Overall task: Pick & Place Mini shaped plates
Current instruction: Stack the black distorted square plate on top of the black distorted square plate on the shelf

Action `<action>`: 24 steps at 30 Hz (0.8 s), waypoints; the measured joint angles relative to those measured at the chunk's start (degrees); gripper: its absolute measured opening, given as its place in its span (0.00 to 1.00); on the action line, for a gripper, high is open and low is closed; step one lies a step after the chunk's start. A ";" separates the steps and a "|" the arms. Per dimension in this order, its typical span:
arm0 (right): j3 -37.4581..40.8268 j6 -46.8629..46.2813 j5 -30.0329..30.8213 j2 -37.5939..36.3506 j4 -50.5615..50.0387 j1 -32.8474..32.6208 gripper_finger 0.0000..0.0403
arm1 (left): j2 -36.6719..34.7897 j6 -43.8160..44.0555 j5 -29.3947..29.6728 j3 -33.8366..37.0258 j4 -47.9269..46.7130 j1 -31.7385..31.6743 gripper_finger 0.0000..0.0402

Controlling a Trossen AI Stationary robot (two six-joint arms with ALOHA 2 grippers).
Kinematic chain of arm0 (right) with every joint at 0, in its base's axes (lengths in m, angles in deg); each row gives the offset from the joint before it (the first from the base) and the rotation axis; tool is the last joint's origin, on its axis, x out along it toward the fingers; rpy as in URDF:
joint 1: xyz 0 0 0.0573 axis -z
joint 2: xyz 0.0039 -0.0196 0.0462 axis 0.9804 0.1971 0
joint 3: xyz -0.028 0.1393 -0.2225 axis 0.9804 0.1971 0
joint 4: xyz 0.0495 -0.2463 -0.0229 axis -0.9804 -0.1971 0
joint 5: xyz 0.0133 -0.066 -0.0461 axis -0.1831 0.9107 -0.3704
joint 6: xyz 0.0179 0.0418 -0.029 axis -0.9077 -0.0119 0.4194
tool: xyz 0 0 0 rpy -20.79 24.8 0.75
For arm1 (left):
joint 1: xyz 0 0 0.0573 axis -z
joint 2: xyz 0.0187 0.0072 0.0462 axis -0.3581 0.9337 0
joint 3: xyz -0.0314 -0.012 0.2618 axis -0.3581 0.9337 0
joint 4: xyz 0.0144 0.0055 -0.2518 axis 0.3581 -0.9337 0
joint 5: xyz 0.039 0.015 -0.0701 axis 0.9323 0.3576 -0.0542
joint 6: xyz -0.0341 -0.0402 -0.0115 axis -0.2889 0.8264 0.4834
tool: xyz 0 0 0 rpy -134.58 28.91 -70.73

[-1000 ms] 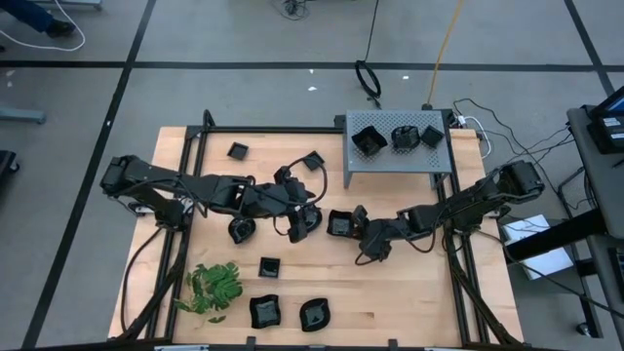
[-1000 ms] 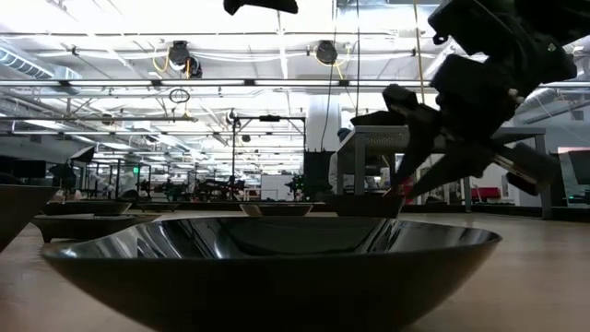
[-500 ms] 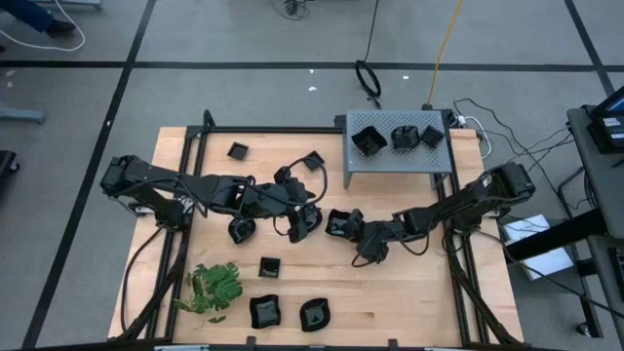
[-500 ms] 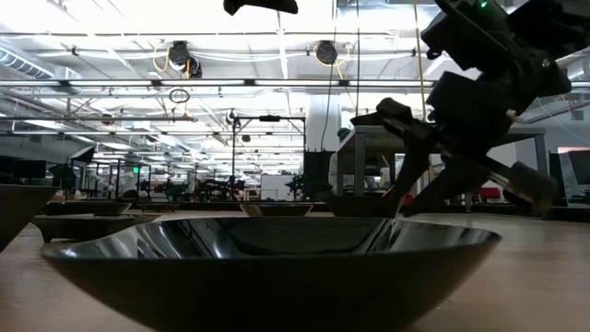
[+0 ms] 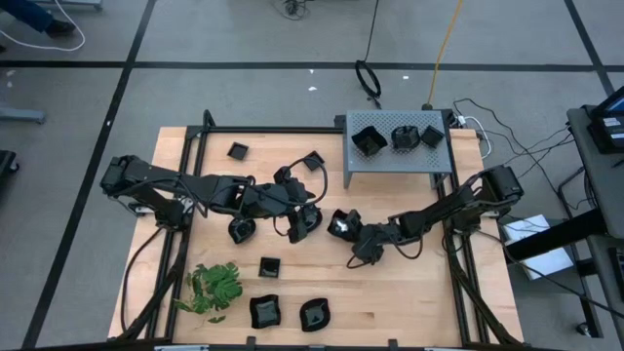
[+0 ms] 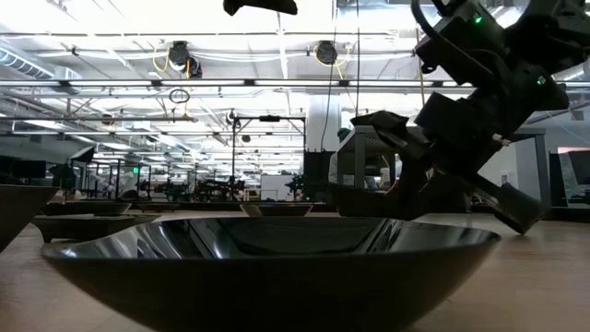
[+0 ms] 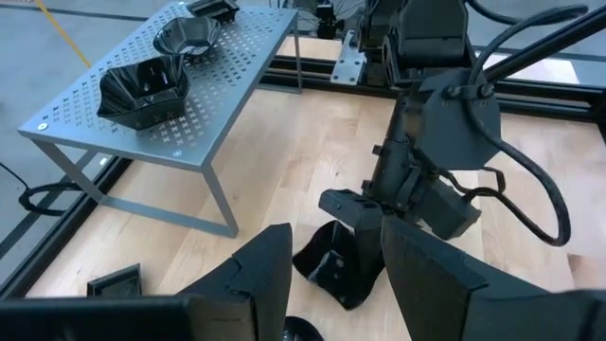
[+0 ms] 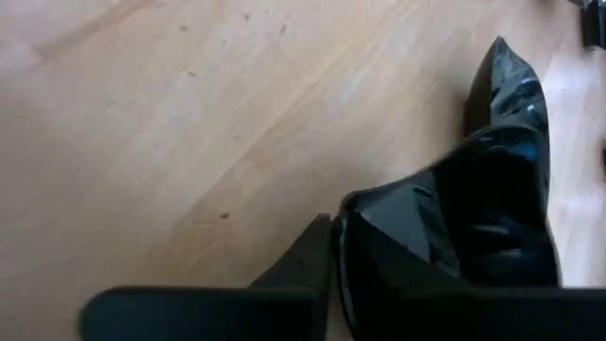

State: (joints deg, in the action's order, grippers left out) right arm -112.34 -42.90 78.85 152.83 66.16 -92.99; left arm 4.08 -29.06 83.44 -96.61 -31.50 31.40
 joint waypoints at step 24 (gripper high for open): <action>-4.96 -9.86 12.78 -39.47 -18.16 11.10 0.00 | 0.02 -1.34 1.58 0.00 2.18 0.02 0.42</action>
State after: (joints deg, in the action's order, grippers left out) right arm -117.30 -52.77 91.62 113.36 48.00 -81.89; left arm 4.10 -30.40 85.02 -96.61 -29.32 31.42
